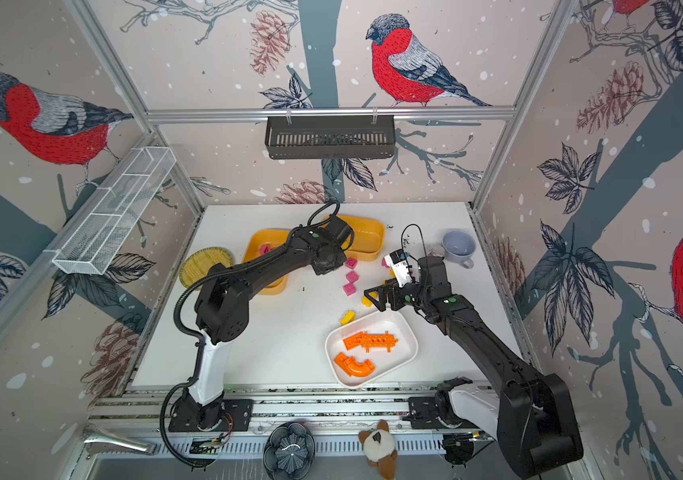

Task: Sort the legos into containers by color
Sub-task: 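Carry the pink brick with the left gripper and drop it into the smaller tub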

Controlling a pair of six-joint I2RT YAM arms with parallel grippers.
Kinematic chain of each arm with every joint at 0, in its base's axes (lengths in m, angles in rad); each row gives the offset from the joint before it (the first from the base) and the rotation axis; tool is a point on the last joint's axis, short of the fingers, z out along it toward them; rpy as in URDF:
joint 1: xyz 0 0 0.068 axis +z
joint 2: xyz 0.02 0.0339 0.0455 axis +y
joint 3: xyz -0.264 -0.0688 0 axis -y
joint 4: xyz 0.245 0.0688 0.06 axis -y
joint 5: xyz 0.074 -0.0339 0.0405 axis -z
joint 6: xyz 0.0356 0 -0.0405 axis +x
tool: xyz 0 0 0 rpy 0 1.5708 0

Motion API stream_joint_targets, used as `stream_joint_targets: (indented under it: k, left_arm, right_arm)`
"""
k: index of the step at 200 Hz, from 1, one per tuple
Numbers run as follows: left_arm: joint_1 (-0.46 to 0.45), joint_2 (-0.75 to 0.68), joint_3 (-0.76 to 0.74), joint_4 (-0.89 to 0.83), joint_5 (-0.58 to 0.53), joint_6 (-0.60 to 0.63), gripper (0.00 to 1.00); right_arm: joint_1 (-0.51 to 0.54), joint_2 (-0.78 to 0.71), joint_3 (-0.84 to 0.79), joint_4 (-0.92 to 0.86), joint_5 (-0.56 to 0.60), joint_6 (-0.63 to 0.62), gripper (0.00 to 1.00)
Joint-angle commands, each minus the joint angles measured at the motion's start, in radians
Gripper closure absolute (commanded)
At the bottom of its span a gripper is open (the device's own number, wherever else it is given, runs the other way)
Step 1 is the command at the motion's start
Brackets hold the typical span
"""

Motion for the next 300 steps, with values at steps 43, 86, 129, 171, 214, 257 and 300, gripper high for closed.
stream_joint_targets:
  k: [43, 86, 129, 171, 214, 257, 300]
  left_arm:
    - [0.189, -0.171, -0.095, 0.044, -0.139, 0.516, 0.78]
    - [0.359, -0.184, -0.177, 0.108, -0.067, 0.714, 0.77]
    - [0.463, -0.142, -0.237, 0.145, -0.082, 0.788, 0.77]
    - [0.503, -0.077, -0.233, 0.171, -0.048, 0.814, 0.7]
    - [0.511, -0.041, -0.215, 0.152, -0.044, 0.816, 0.57]
    - [0.51, -0.074, -0.192, 0.101, 0.022, 0.804, 0.41]
    - [0.449, -0.181, -0.23, 0.09, 0.231, 0.78, 0.33]
  right_arm:
    - [0.002, 0.034, 0.034, 0.016, -0.029, -0.023, 0.01]
    - [0.01, 0.06, 0.057, 0.03, -0.06, -0.02, 0.01]
    - [0.044, 0.073, 0.061, 0.082, -0.081, 0.017, 0.01]
    - [0.093, 0.088, 0.061, 0.181, -0.099, 0.091, 0.01]
    - [0.118, 0.118, 0.09, 0.207, -0.093, 0.108, 0.01]
    - [0.117, 0.127, 0.106, 0.206, -0.091, 0.11, 0.01]
    - [0.115, 0.127, 0.112, 0.228, -0.083, 0.126, 0.01]
